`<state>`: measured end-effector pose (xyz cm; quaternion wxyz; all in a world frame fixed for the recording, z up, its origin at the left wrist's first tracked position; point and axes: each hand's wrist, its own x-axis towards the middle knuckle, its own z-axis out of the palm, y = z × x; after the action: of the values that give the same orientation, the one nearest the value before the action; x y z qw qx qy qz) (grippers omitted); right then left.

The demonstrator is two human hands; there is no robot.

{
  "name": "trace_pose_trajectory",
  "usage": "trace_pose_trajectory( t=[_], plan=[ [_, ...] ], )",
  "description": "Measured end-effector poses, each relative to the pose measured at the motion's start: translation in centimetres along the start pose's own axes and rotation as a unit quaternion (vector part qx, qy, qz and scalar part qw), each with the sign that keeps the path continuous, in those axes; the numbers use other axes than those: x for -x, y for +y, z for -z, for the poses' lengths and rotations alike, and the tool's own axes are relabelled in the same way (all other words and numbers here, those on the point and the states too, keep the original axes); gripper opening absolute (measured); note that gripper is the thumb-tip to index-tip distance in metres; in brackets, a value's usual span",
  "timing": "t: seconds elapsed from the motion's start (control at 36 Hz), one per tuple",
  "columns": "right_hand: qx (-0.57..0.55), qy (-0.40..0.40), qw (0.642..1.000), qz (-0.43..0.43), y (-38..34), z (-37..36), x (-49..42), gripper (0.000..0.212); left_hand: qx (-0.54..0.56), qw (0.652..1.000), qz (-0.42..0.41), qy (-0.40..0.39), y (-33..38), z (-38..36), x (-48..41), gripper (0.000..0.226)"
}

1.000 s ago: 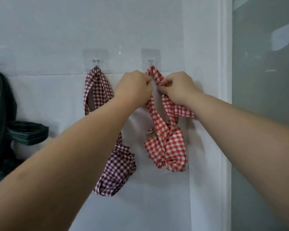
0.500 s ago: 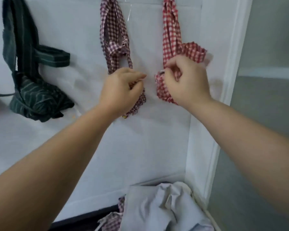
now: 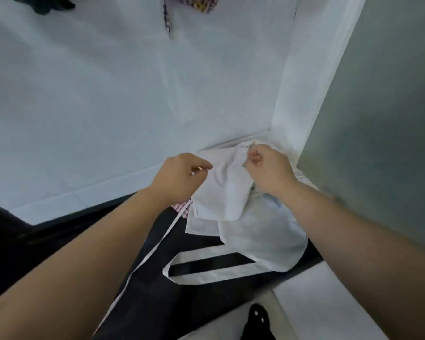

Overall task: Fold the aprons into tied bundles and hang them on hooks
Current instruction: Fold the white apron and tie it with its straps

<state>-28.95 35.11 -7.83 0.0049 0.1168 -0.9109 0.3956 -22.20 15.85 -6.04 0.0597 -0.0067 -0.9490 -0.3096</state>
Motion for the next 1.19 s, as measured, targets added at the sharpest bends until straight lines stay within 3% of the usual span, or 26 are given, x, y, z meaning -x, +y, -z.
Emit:
trace_pose_trajectory(
  t=[0.11, 0.17, 0.25, 0.33, 0.42, 0.58, 0.67, 0.69, 0.78, 0.81, 0.86, 0.92, 0.97, 1.0, 1.06, 1.08, 1.14, 1.19],
  plan=[
    [0.058, -0.112, 0.989, -0.078, 4.5, -4.0, 2.4, 0.072, 0.003, 0.991, 0.061, -0.119, -2.5, -4.0, 3.0, 0.026],
    [0.082, -0.120, 0.984, -0.099, 5.5, -4.5, 2.9, 0.088, 0.006, 0.983, 0.085, -0.164, -3.2, -5.1, 3.5, 0.029],
    [0.129, -0.112, 0.982, -0.079, 6.1, -3.9, 2.2, 0.094, -0.002, 0.976, 0.117, -0.185, -3.9, -6.1, 3.2, 0.035],
    [0.273, -0.131, 0.953, -0.009, 7.0, -4.1, 0.1, 0.083, -0.009, 0.973, 0.140, -0.182, -4.7, -7.1, 2.1, 0.038],
    [0.323, -0.161, 0.933, -0.014, 8.0, -5.2, -1.5, 0.035, -0.014, 0.970, 0.164, -0.179, -5.3, -7.8, 1.6, 0.045],
    [0.137, -0.082, 0.987, 0.013, 6.6, -6.3, -3.0, 0.024, 0.012, 0.972, 0.169, -0.161, -4.4, -8.6, 1.1, 0.087],
    [0.142, -0.140, 0.980, -0.007, 6.8, -5.9, -3.8, 0.071, 0.017, 0.975, 0.173, -0.141, -4.0, -9.5, 0.7, 0.092],
    [0.150, -0.157, 0.975, -0.035, 7.1, -5.7, -3.9, 0.070, 0.021, 0.973, 0.180, -0.141, -4.0, -9.7, 0.7, 0.095],
    [0.185, -0.178, 0.965, -0.048, 7.4, -5.5, -3.9, 0.021, 0.035, 0.967, 0.202, -0.151, -4.4, -10.6, 0.9, 0.109],
    [0.166, -0.183, 0.969, -0.027, 6.7, -5.4, -3.8, 0.015, 0.033, 0.965, 0.211, -0.155, -4.4, -10.9, 1.0, 0.116],
    [0.071, -0.208, 0.976, -0.010, 5.0, -5.5, -3.3, 0.033, 0.033, 0.966, 0.211, -0.148, -4.4, -11.3, 1.2, 0.128],
    [-0.061, -0.237, 0.969, -0.020, 2.1, -5.1, -2.7, 0.033, 0.049, 0.976, 0.181, -0.113, -4.0, -11.3, 1.1, 0.135],
    [-0.157, -0.256, 0.954, 0.000, -0.9, -4.4, -2.4, 0.029, 0.103, 0.980, 0.166, -0.022, -3.6, -10.6, 1.2, 0.113],
    [-0.188, -0.253, 0.949, 0.014, -1.7, -4.2, -2.7, 0.028, 0.119, 0.977, 0.174, 0.031, -3.4, -10.1, 1.1, 0.084],
    [-0.195, -0.222, 0.953, 0.066, -3.4, -4.3, -3.0, 0.018, 0.122, 0.961, 0.207, 0.135, -3.4, -7.9, 1.9, 0.032],
    [-0.167, -0.192, 0.963, 0.087, -4.1, -4.7, -3.1, 0.014, 0.125, 0.953, 0.219, 0.170, -3.8, -6.6, 2.5, 0.027],
    [-0.055, -0.136, 0.979, 0.141, -4.8, -5.5, -3.4, 0.045, 0.108, 0.940, 0.239, 0.220, -4.9, -3.9, 3.8, 0.026],
    [0.066, -0.127, 0.971, 0.189, -5.5, -6.5, -3.1, 0.076, 0.093, 0.919, 0.273, 0.267, -6.3, -1.4, 5.4, 0.020]
  ],
)
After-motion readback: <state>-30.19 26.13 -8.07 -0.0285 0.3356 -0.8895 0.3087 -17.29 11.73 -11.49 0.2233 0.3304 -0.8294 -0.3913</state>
